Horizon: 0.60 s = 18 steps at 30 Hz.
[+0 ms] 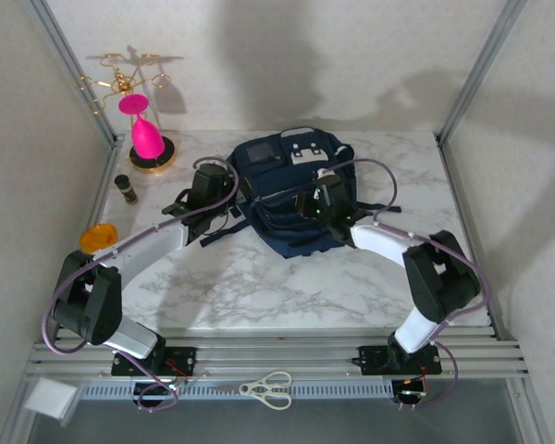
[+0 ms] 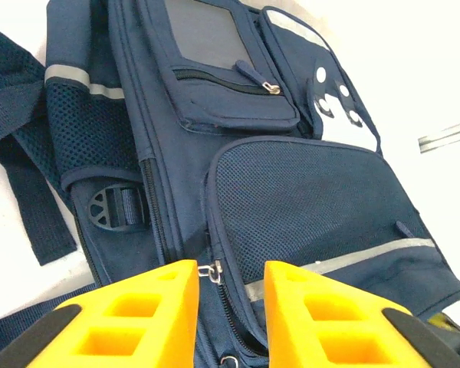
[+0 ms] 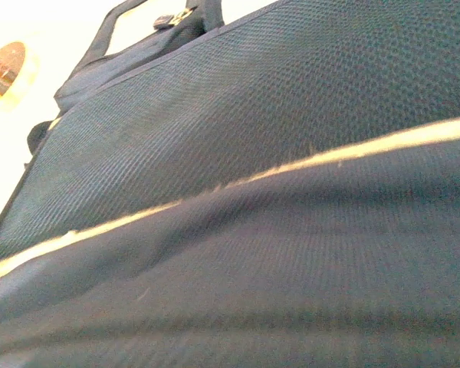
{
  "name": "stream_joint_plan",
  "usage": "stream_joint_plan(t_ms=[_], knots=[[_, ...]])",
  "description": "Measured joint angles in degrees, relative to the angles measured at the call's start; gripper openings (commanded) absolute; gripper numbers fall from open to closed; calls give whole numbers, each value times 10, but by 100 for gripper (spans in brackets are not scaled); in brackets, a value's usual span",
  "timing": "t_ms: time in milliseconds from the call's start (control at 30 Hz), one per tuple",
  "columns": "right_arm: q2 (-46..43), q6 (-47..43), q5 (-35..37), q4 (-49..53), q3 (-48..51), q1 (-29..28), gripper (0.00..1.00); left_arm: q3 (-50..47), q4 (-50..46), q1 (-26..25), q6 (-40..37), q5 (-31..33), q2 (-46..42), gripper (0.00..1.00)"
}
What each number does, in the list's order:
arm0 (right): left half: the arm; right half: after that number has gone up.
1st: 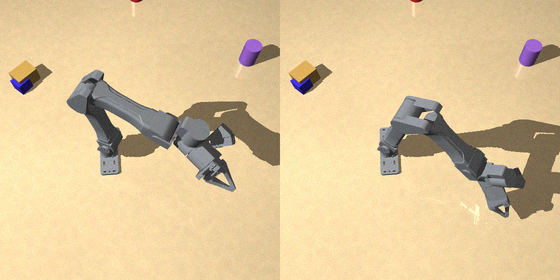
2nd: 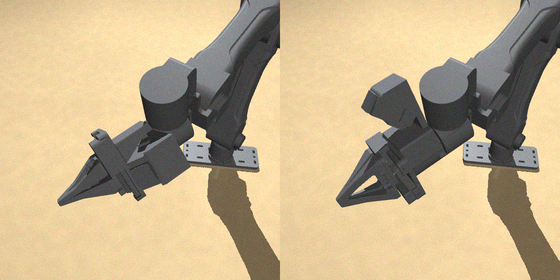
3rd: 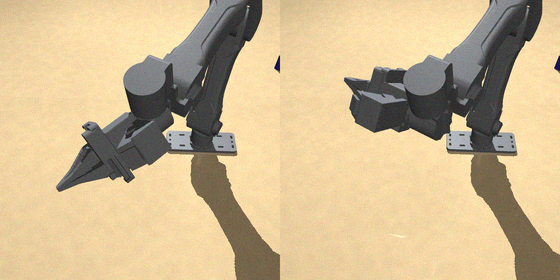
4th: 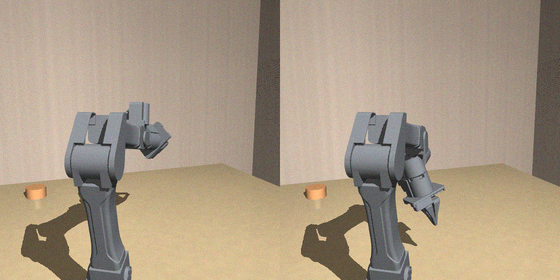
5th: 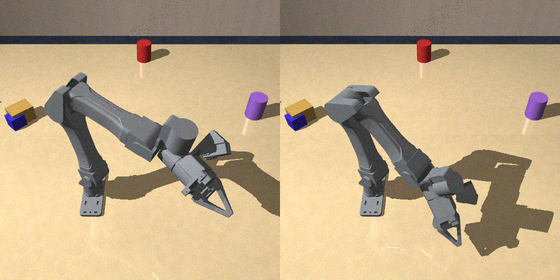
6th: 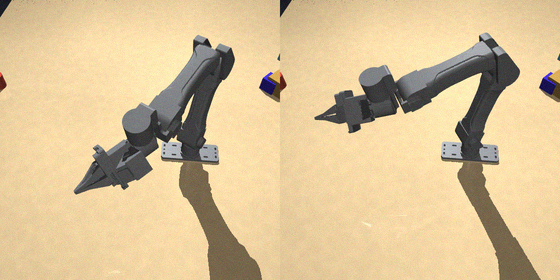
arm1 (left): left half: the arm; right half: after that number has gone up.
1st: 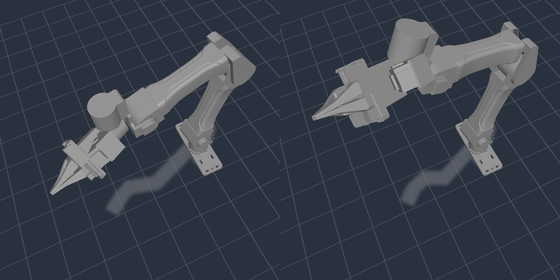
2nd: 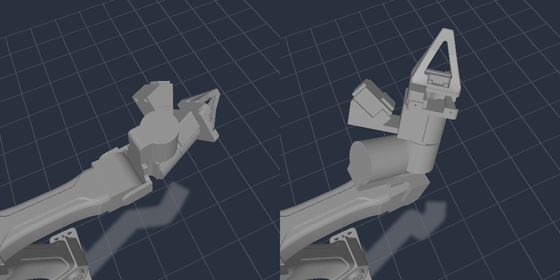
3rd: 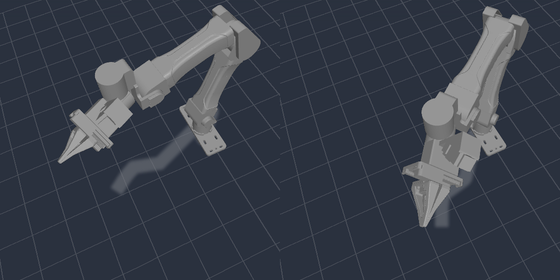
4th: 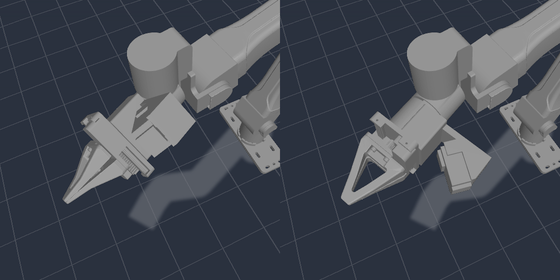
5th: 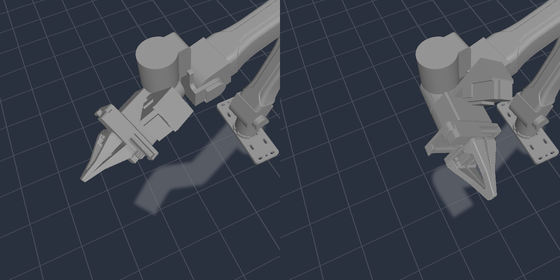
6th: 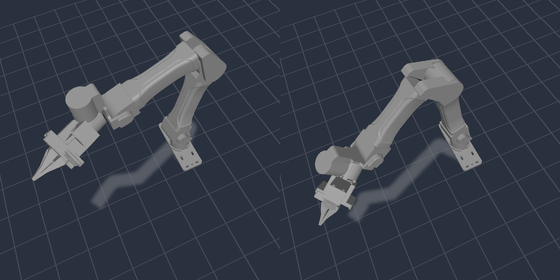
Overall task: Pack the student bag
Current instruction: Place the loose stationery in the student bag, then rotate the student bag at the center of the table.
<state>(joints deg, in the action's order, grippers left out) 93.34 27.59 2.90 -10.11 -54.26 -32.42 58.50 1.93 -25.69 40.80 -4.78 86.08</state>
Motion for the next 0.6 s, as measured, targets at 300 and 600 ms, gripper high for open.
stream_joint_plan(t_ms=[300, 600], knots=[[-107, 79, -30, 22, 69, -92, 46, -16, 10, 5, 7, -17, -7, 34], [-1, 308, -3, 19, 5, -116, 69, -44, 6, 9, 7, -17, -45, 37]])
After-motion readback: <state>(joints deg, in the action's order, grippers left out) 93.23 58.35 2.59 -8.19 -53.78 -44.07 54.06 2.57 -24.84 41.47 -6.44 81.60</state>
